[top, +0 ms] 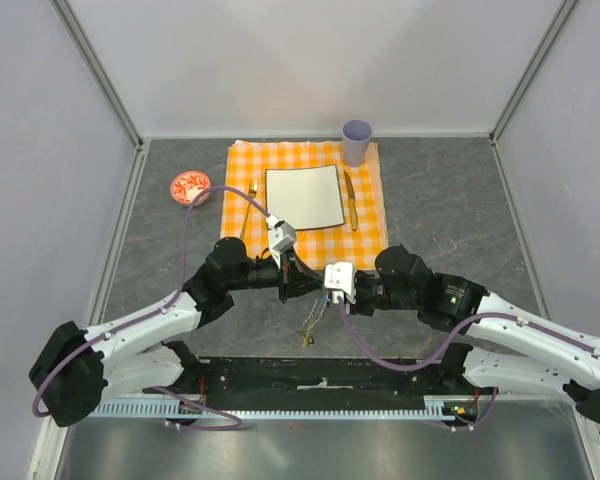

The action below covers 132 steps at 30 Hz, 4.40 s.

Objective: Put the keys on the keyring

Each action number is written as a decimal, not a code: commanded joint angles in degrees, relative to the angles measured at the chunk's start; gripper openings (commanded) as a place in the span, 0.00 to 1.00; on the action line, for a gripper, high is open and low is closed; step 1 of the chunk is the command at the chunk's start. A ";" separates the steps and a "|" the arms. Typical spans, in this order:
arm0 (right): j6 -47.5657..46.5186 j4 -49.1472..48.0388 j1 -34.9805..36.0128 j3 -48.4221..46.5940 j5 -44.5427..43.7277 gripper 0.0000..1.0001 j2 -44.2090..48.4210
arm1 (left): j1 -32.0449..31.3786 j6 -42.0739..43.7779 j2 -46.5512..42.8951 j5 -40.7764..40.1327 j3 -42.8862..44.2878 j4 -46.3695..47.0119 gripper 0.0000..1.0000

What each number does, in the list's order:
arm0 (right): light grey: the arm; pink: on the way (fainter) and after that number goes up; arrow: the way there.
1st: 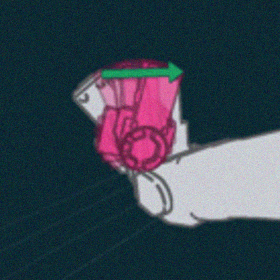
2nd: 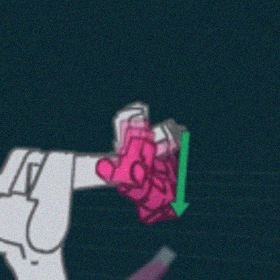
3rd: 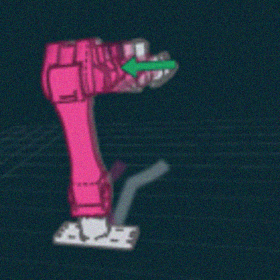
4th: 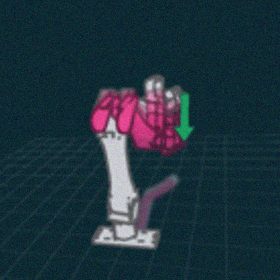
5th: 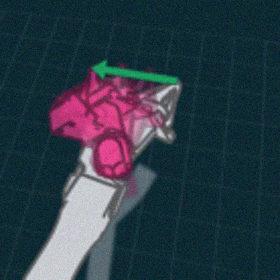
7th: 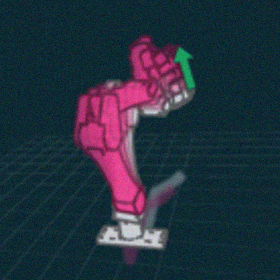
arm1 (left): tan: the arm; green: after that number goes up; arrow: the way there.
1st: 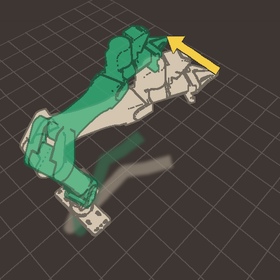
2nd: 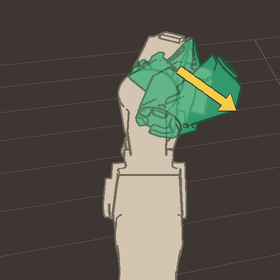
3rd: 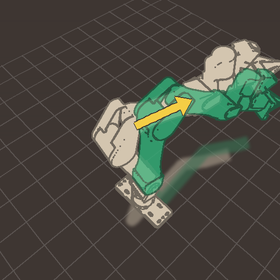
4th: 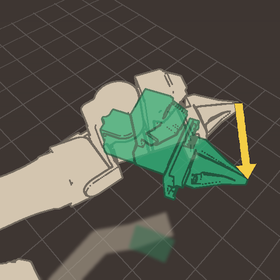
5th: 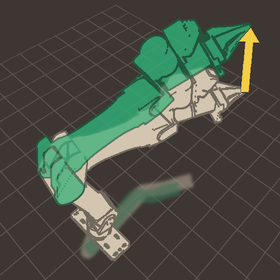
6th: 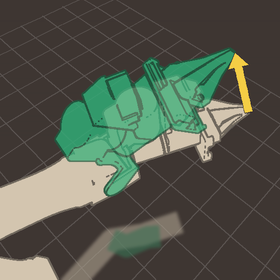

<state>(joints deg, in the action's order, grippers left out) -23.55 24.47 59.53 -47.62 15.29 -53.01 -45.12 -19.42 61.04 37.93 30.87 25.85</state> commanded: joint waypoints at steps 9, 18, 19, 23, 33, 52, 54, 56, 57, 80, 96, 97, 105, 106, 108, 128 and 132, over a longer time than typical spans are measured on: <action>13.70 -11.55 2.96 3.14 -6.83 0.03 -0.16 | -1.63 -8.45 -1.44 -7.78 -7.67 29.52 0.02; 23.37 -11.46 1.65 5.16 -14.76 0.39 5.73 | -1.72 -5.81 -1.80 -9.90 -13.73 35.84 0.02; 25.12 -11.55 1.04 5.25 -13.63 0.40 6.60 | -1.72 -5.80 -1.54 -9.90 -14.26 37.16 0.02; 26.10 -11.90 -7.63 5.25 -5.58 0.40 7.57 | -1.72 -4.32 -0.31 -8.32 -15.75 41.29 0.02; 33.99 -28.75 -23.84 10.34 28.86 0.31 3.36 | -1.63 -3.08 0.84 -11.56 -17.95 46.66 0.02; 38.23 -42.84 -24.55 15.71 33.05 0.23 -0.24 | -1.63 -5.01 4.79 -14.29 -15.76 50.09 0.02; 38.14 -43.10 -24.63 16.23 32.88 0.22 -0.60 | -1.63 -5.28 4.79 -14.20 -15.76 50.44 0.02; 38.23 -44.24 -24.72 16.76 32.53 0.22 -0.86 | -1.63 -5.54 4.88 -14.20 -15.76 50.79 0.02; 39.01 -45.11 -24.81 17.64 32.44 0.22 -1.04 | -1.72 -5.63 4.97 -14.20 -15.76 50.88 0.02; 44.37 -58.39 -24.99 21.25 35.34 0.18 -6.13 | -1.72 -8.00 7.34 -12.45 -15.49 55.19 0.02; 26.22 -20.34 -24.99 7.29 29.02 0.00 -2.18 | -1.72 1.47 -0.64 -11.13 -14.27 34.84 0.21; 21.75 -15.90 -24.99 5.19 27.88 0.00 -2.01 | -1.72 4.97 -2.48 -11.04 -13.83 31.23 0.23; 8.36 21.26 -19.82 -20.47 7.37 0.00 -10.69 | -1.72 18.88 -16.02 -15.52 -11.63 6.96 0.40; 7.39 24.28 -15.02 -22.94 3.65 0.00 -12.10 | -1.72 19.24 -16.38 -15.87 -11.45 6.33 0.41; 5.37 31.56 -8.50 -29.80 -8.26 0.00 -17.02 | -1.72 20.91 -16.74 -15.96 -11.45 6.06 0.41; -1.75 40.83 -1.08 -44.59 -16.09 0.00 -26.09 | -1.72 20.56 -23.15 -15.79 -17.77 10.27 0.51; -2.73 37.33 -1.08 -42.04 -12.99 0.00 -25.30 | -1.81 21.09 -21.49 -10.96 -16.81 12.74 0.52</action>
<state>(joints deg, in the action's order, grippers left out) -24.32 67.85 58.08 -91.44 -0.93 -81.01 -46.74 -0.95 38.61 22.96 13.26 33.30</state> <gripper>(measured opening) 0.006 0.513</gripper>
